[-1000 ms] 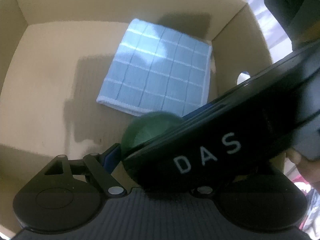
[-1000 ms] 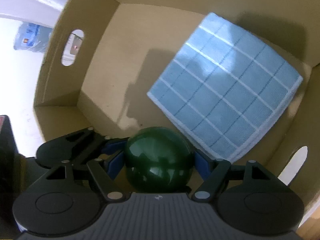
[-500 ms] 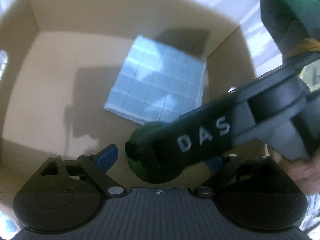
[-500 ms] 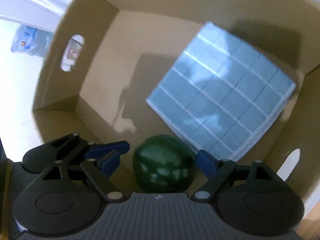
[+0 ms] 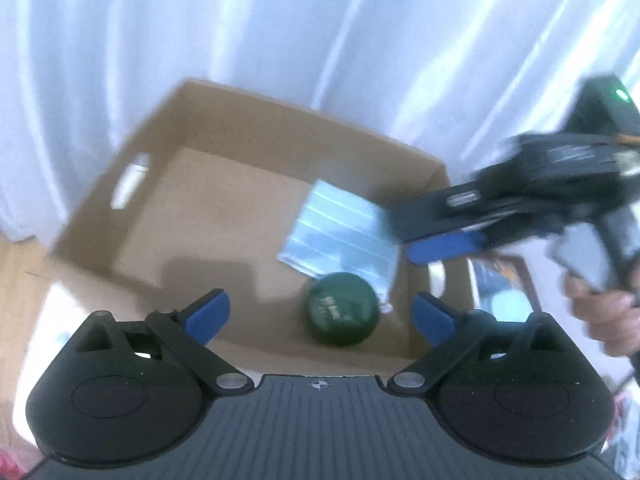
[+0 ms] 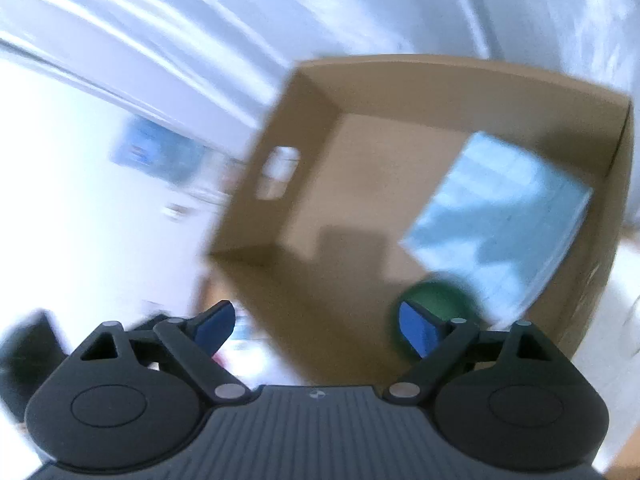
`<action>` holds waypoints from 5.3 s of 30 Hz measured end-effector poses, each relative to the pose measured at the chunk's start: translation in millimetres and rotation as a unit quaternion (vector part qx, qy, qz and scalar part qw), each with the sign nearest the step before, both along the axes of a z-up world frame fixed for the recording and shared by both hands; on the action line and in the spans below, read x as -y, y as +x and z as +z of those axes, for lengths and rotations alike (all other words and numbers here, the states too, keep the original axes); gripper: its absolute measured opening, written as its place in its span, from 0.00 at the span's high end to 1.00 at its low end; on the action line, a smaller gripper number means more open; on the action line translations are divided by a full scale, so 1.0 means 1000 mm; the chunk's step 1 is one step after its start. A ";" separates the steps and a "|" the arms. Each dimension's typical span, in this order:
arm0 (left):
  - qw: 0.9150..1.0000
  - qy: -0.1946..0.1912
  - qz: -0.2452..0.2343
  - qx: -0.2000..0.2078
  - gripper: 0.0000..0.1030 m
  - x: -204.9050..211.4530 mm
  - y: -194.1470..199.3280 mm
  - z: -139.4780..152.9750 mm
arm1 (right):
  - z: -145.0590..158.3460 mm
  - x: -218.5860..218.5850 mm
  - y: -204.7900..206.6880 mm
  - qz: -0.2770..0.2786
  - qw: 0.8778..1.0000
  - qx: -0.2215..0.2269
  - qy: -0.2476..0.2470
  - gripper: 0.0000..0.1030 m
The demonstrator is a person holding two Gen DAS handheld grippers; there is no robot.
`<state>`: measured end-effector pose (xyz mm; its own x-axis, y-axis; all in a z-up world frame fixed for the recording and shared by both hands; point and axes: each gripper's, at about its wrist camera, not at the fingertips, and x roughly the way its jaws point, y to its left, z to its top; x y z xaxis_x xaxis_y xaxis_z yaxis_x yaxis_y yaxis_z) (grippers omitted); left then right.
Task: Organize objects
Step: 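Withdraw the right gripper from the box toward the white box, then lower the right gripper over the white box on the table, then close the right gripper on the sides of the white box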
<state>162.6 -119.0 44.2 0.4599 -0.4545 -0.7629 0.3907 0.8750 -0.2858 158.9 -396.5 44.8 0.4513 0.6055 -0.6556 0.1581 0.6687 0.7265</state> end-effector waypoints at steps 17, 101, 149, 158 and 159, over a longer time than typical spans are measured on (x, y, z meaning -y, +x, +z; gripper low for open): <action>0.987 -0.013 0.151 0.048 0.04 -0.111 -0.090 -0.029 | 0.005 -0.072 -0.132 -0.105 0.982 0.126 0.091 0.01; 0.996 -0.059 0.007 -0.065 0.02 -0.087 -0.061 -0.119 | -0.136 -0.139 -0.055 -0.089 0.990 -0.106 0.029 0.11; 0.994 -0.054 -0.059 -0.080 0.01 -0.034 -0.091 -0.134 | -0.141 -0.117 -0.123 -0.114 0.990 -0.078 -0.039 0.09; 0.992 -0.064 -0.052 -0.101 0.01 -0.034 -0.087 -0.146 | -0.133 -0.121 -0.118 -0.104 0.991 -0.056 -0.065 0.09; 0.992 -0.065 -0.052 -0.099 0.01 -0.034 -0.087 -0.146 | -0.134 -0.120 -0.118 -0.104 0.991 -0.055 -0.064 0.09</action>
<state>75.8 -84.8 -102.1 0.2521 -0.5913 -0.7661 0.4010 0.7843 -0.4734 40.9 -276.4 -89.0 0.4794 0.4150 -0.7732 0.3764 0.6987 0.6084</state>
